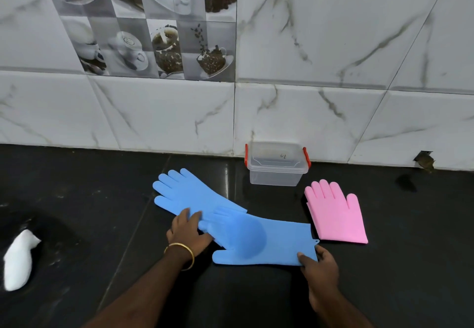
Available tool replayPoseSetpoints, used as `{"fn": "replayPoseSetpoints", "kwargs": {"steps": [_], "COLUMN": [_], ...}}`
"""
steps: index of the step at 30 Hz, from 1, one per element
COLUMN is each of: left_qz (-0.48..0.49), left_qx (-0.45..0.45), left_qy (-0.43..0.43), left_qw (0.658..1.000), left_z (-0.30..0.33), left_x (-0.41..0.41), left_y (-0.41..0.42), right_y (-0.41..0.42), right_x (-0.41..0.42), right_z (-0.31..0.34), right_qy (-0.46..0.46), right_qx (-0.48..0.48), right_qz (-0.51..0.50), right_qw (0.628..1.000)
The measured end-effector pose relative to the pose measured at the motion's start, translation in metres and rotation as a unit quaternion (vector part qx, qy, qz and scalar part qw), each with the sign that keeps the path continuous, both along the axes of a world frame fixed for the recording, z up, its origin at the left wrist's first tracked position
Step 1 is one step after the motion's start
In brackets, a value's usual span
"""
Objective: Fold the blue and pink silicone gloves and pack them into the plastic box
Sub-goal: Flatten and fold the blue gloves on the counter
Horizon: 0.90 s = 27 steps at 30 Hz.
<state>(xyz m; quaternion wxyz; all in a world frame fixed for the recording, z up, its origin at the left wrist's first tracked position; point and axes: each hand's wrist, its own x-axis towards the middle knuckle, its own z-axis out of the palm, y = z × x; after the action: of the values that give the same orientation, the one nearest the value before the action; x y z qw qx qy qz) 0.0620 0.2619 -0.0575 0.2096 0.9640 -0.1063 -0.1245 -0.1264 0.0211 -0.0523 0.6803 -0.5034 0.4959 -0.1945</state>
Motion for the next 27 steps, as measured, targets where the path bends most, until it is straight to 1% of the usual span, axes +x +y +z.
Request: {"fn": "replayPoseSetpoints", "kwargs": {"steps": [2, 3, 4, 5, 6, 8, 9, 10, 11, 12, 13, 14, 15, 16, 17, 18, 21, 23, 24, 25, 26, 27], "left_qz": [0.066, 0.109, 0.157, 0.208, 0.265, 0.38, 0.423, 0.447, 0.45, 0.437, 0.409, 0.38, 0.365, 0.361, 0.358, 0.355, 0.349, 0.344, 0.343, 0.349, 0.362, 0.374], "left_qx": [-0.048, -0.103, -0.178, -0.258, -0.326, -0.43, -0.462, -0.472, -0.468, -0.456, -0.442, -0.424, -0.41, -0.402, -0.403, -0.415, -0.469, -0.468, -0.475, -0.488, -0.505, -0.528], "left_qy": [0.001, -0.004, -0.004, 0.003, 0.022, 0.087, 0.128, 0.178, 0.229, 0.277, 0.313, 0.329, 0.326, 0.305, 0.28, 0.254, 0.2, 0.175, 0.168, 0.171, 0.182, 0.197], "left_qw": [0.997, 0.989, 0.972, 0.943, 0.907, 0.814, 0.769, 0.739, 0.725, 0.724, 0.735, 0.753, 0.77, 0.784, 0.794, 0.798, 0.786, 0.795, 0.793, 0.781, 0.762, 0.737], "left_z": [0.002, 0.004, 0.007, 0.009, 0.013, 0.026, 0.03, 0.035, 0.041, 0.046, 0.05, 0.053, 0.056, 0.058, 0.062, 0.064, 0.076, 0.086, 0.093, 0.101, 0.109, 0.117], "left_x": [-0.004, -0.006, -0.005, -0.004, -0.003, 0.0, 0.005, 0.01, 0.015, 0.021, 0.027, 0.034, 0.04, 0.046, 0.05, 0.054, 0.063, 0.07, 0.074, 0.075, 0.075, 0.073], "left_y": [-0.008, -0.011, -0.014, -0.017, -0.02, -0.027, -0.029, -0.03, -0.03, -0.03, -0.031, -0.034, -0.036, -0.036, -0.037, -0.039, -0.046, -0.053, -0.057, -0.061, -0.065, -0.069], "right_y": [0.001, 0.0, -0.001, -0.002, -0.003, -0.004, -0.005, -0.007, -0.007, -0.007, -0.007, -0.008, -0.009, -0.009, -0.01, -0.011, -0.011, -0.007, -0.004, 0.0, 0.007, 0.016], "right_x": [0.0, 0.0, 0.001, 0.002, 0.002, 0.003, 0.003, 0.003, 0.003, 0.002, 0.002, 0.001, 0.0, 0.001, 0.0, -0.001, -0.004, -0.005, -0.005, -0.005, -0.006, -0.006], "right_z": [0.0, 0.001, 0.002, 0.003, 0.005, 0.008, 0.008, 0.008, 0.009, 0.011, 0.012, 0.014, 0.014, 0.014, 0.013, 0.012, 0.015, 0.02, 0.023, 0.027, 0.031, 0.035], "right_qy": [0.014, 0.018, 0.019, 0.021, 0.023, 0.025, 0.025, 0.026, 0.029, 0.035, 0.04, 0.041, 0.042, 0.042, 0.041, 0.042, 0.06, 0.083, 0.115, 0.164, 0.205, 0.212], "right_qx": [-0.022, -0.025, -0.023, -0.017, -0.009, -0.002, -0.002, 0.002, 0.005, 0.007, 0.009, 0.011, 0.013, 0.015, 0.015, 0.014, -0.003, -0.035, -0.079, -0.145, -0.219, -0.284], "right_qz": [-0.002, -0.003, -0.003, -0.006, -0.008, -0.008, -0.002, 0.005, 0.011, 0.017, 0.022, 0.024, 0.029, 0.033, 0.034, 0.036, 0.031, 0.009, 0.001, 0.003, 0.012, 0.024], "right_qw": [1.0, 1.0, 1.0, 1.0, 1.0, 1.0, 1.0, 1.0, 1.0, 0.999, 0.999, 0.999, 0.999, 0.998, 0.998, 0.998, 0.998, 0.996, 0.99, 0.976, 0.954, 0.935]}}
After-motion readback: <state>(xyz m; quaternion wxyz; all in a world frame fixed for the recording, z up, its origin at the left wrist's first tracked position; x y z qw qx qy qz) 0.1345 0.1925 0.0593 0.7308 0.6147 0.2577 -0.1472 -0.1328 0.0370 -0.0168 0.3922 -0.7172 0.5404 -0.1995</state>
